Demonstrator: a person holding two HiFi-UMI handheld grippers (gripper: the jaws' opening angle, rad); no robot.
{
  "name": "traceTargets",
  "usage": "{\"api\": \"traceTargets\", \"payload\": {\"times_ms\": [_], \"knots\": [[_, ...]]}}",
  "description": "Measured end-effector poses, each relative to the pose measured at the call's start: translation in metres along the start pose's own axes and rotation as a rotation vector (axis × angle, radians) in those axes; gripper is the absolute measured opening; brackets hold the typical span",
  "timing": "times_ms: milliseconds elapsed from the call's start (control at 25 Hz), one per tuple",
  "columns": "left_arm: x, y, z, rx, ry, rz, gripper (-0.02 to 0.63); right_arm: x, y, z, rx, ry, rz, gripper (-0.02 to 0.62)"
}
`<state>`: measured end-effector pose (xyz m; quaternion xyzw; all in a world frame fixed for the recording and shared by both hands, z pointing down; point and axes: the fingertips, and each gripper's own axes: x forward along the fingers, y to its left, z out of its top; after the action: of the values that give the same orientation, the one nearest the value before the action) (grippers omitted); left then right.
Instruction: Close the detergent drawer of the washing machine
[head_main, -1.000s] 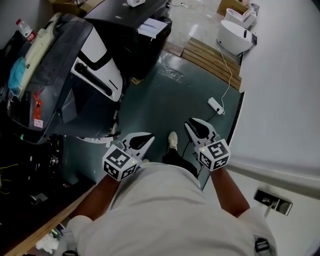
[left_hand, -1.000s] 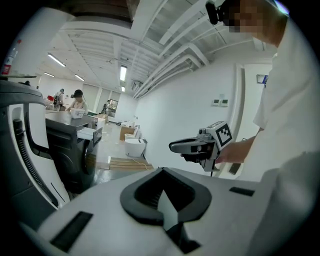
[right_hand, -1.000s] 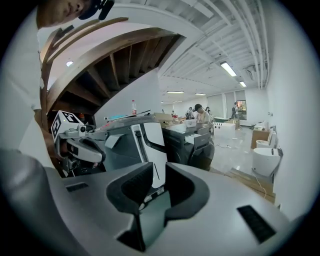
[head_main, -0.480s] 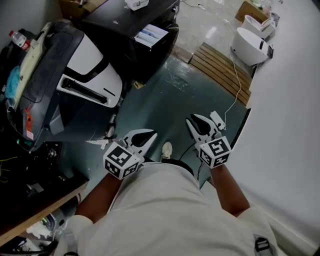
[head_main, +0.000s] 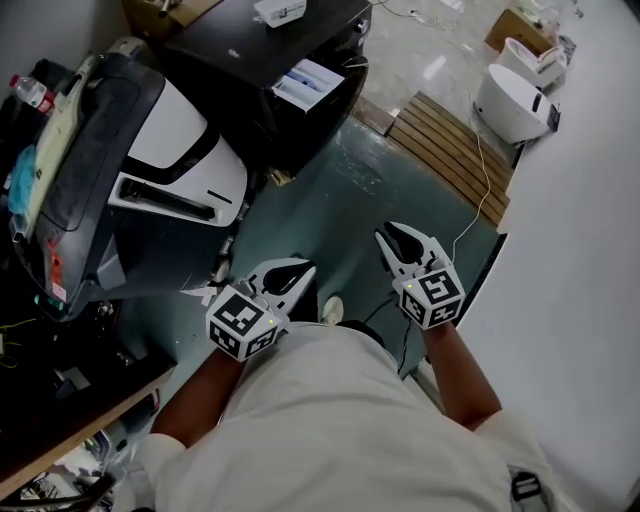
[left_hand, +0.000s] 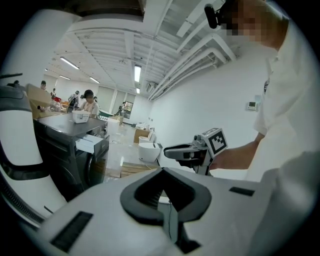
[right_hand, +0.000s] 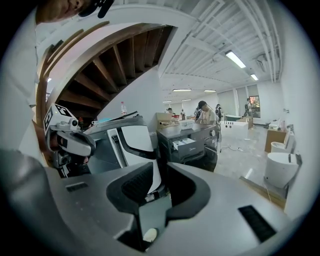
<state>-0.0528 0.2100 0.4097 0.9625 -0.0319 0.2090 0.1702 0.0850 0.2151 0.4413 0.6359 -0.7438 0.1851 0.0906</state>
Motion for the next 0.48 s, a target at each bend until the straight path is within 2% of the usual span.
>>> {"api": "traceTargets", "payload": {"times_ms": [280,480], "knots": [[0.005,0.060,0.026,0.013,-0.010,-0.013,-0.003,0.057,-0.025,0.020,-0.017,0.022,-0.025,0.077],[0.006,0.094,0.041,0.046,-0.009,-0.058,-0.003,0.097,-0.034,0.040,-0.051,0.028,-0.044,0.078]]}}
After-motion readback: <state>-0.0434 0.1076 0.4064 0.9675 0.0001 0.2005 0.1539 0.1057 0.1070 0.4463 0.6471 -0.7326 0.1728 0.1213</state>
